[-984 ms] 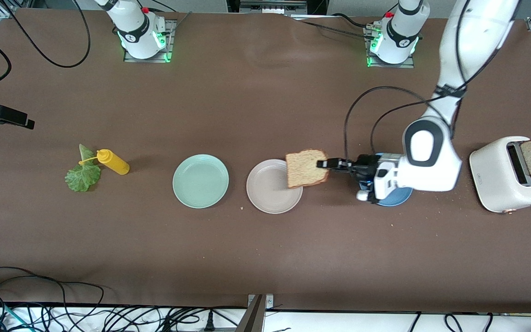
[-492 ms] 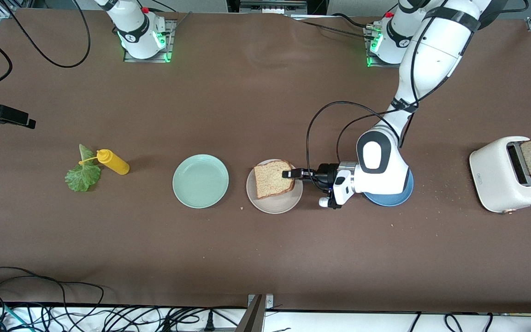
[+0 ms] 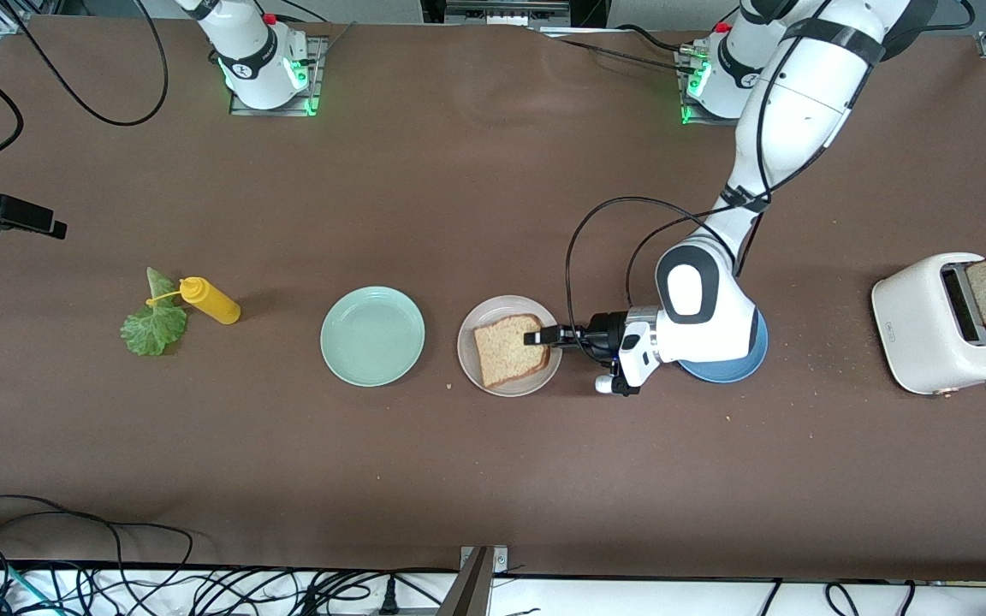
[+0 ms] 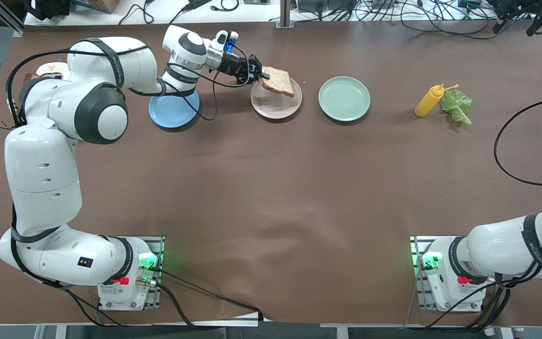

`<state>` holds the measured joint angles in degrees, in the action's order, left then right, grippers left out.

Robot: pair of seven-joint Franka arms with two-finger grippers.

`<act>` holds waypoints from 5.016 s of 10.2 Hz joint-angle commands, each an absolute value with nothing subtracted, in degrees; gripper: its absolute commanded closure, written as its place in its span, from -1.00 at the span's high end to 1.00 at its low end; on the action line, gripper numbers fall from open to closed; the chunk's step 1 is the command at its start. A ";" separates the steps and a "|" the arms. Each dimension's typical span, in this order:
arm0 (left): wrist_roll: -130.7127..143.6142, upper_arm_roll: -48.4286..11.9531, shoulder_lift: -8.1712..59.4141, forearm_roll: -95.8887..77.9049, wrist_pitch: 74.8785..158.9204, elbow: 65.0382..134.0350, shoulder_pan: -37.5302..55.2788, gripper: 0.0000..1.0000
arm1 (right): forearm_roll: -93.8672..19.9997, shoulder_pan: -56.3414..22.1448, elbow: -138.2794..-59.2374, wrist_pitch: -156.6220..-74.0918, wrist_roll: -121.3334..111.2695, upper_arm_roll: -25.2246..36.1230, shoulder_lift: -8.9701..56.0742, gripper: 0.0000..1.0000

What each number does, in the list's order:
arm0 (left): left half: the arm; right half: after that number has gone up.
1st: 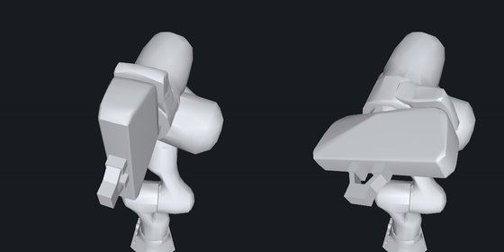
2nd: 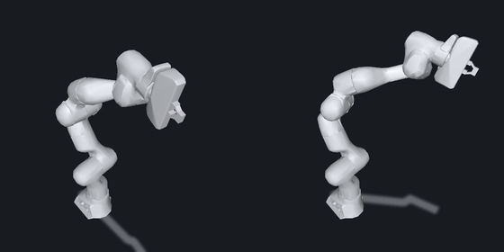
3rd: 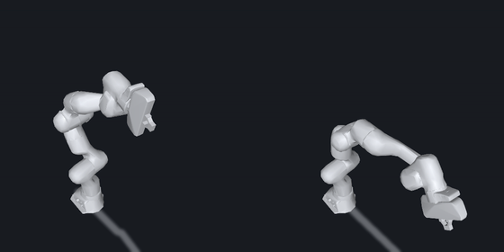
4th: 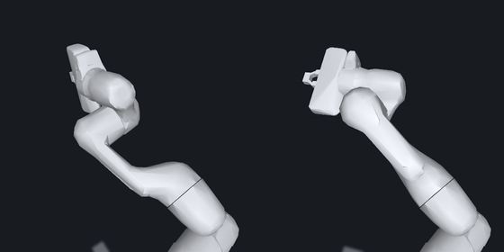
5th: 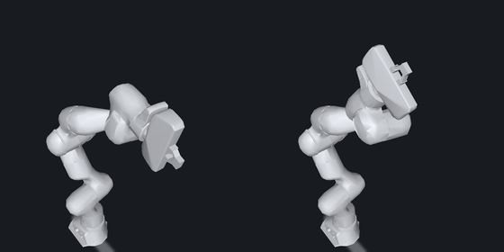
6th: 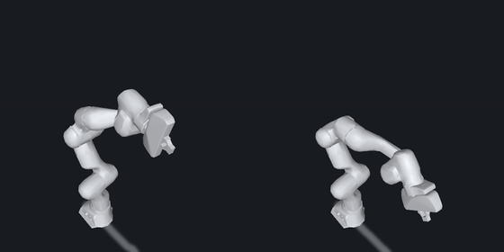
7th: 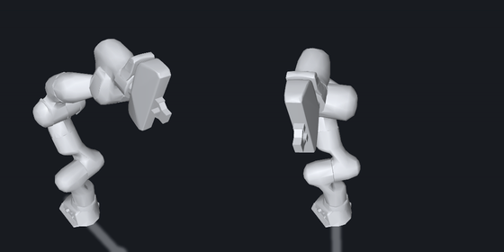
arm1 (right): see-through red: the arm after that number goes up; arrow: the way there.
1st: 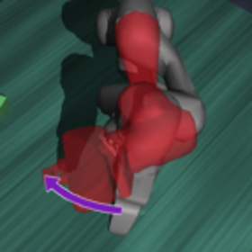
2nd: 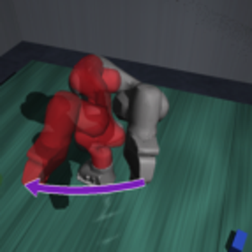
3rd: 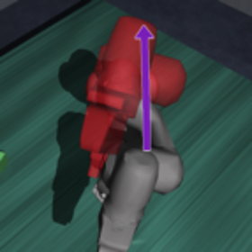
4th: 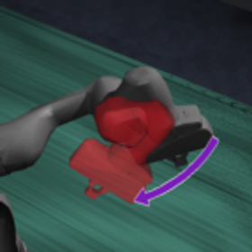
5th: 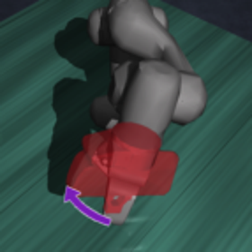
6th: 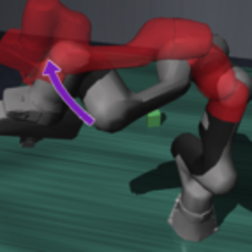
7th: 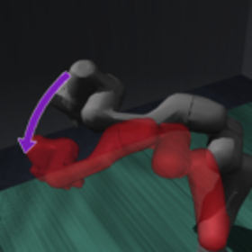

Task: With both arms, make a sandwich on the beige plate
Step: 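Carry the bread slice over the beige plate and lower it, then open the left gripper to release the bread and lift away, then return the left gripper toward the toaster while the right gripper reaches the lettuce, then grasp the lettuce leaf stem with the right gripper and lift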

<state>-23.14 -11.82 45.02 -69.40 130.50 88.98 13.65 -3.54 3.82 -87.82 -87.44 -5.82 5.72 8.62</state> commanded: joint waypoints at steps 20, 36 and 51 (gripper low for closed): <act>1.22 -3.37 26.65 -12.56 133.36 99.58 -1.05 1.00 | 3.34 2.45 -88.50 -93.68 -2.81 5.80 22.04 1.00; 1.50 1.76 2.64 1.58 118.09 108.84 -2.02 1.00 | 2.99 9.40 -105.73 -116.54 -10.20 5.98 31.55 1.00; 1.32 -1.14 7.47 0.88 84.99 88.24 -2.81 1.00 | 2.64 9.14 -103.02 -112.27 -11.07 5.71 32.00 -1.00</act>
